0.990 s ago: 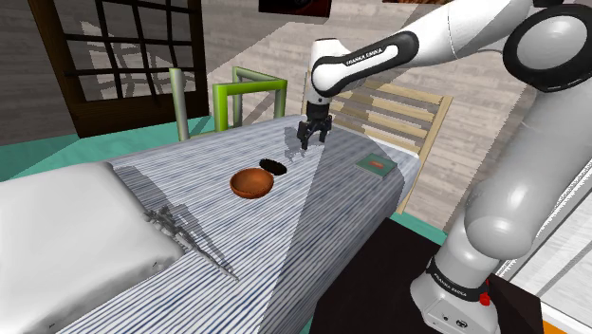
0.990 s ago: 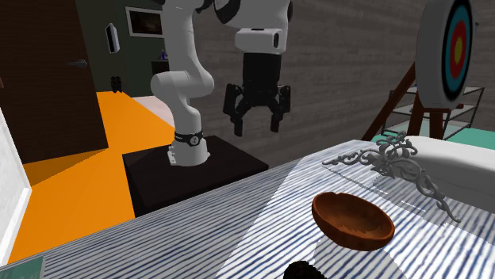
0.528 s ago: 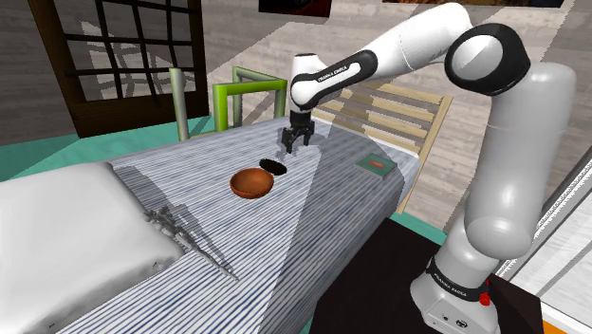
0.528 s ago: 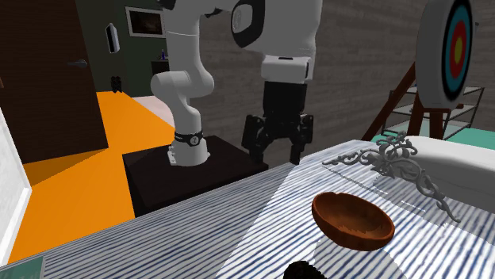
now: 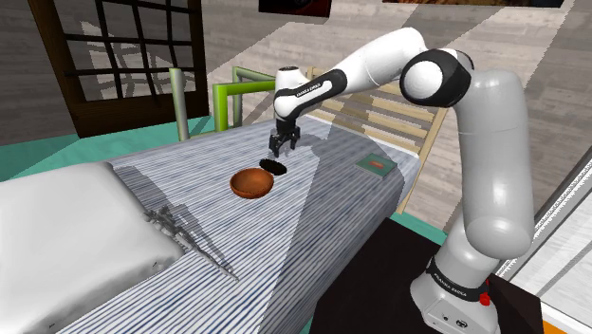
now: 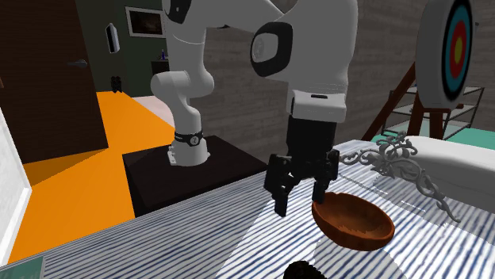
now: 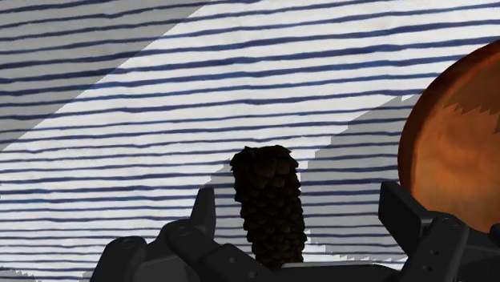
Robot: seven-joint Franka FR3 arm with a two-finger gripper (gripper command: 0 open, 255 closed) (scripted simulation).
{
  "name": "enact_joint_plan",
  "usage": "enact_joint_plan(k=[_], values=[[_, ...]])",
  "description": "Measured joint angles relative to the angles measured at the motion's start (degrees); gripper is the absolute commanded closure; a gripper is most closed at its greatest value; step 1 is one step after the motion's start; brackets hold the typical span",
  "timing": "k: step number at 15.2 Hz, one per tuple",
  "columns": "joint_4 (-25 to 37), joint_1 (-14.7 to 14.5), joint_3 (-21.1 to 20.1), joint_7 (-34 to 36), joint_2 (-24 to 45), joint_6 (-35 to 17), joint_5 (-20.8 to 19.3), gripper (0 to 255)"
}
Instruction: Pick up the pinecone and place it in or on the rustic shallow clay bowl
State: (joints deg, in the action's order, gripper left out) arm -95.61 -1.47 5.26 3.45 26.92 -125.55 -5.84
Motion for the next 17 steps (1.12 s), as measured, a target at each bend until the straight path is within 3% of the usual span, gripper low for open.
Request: enact_joint_plan(k=[12,13,17], values=[[-0.1,0.4,0.0,0.0,3.2,-3.4,0.1,0],[-0.1,0.4,0.0,0.0,3.2,-3.4,0.1,255],[-0.1,0.4,0.0,0.0,3.2,-3.4,0.1,255]])
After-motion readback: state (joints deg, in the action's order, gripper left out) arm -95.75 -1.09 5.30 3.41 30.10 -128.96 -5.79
